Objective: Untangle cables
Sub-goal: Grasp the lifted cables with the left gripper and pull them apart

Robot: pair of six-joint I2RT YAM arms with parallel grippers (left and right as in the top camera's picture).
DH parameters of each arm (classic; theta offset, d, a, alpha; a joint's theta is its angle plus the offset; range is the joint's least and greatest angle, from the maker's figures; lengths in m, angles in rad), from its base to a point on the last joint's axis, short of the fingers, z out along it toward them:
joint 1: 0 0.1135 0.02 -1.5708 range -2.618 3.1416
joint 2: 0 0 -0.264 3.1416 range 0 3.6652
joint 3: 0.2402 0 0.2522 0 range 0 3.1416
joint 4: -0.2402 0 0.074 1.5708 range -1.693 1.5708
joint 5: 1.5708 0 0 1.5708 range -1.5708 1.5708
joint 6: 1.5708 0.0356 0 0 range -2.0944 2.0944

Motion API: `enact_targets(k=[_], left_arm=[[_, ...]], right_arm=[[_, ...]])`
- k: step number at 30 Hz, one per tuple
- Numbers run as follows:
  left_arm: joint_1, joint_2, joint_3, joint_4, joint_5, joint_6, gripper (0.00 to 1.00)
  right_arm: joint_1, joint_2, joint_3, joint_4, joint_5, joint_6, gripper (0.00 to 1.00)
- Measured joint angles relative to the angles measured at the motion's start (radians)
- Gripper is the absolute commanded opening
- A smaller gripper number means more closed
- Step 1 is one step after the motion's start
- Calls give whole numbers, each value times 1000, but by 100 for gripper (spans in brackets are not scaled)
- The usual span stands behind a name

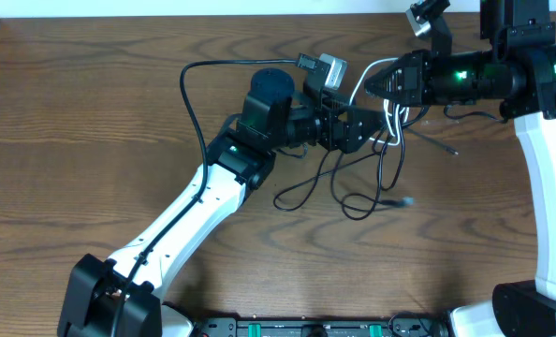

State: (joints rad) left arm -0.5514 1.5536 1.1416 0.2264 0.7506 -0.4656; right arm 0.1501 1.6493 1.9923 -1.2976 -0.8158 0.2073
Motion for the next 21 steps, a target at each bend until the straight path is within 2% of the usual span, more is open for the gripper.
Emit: enact_targets(k=[13, 21], left_arm=[[1, 3, 0, 9, 110, 13, 96], [62, 3, 0, 8, 237, 44, 96]], right_arm=[[0, 0, 0, 5, 0, 0, 1], [-6, 0, 0, 5, -4, 0, 1]])
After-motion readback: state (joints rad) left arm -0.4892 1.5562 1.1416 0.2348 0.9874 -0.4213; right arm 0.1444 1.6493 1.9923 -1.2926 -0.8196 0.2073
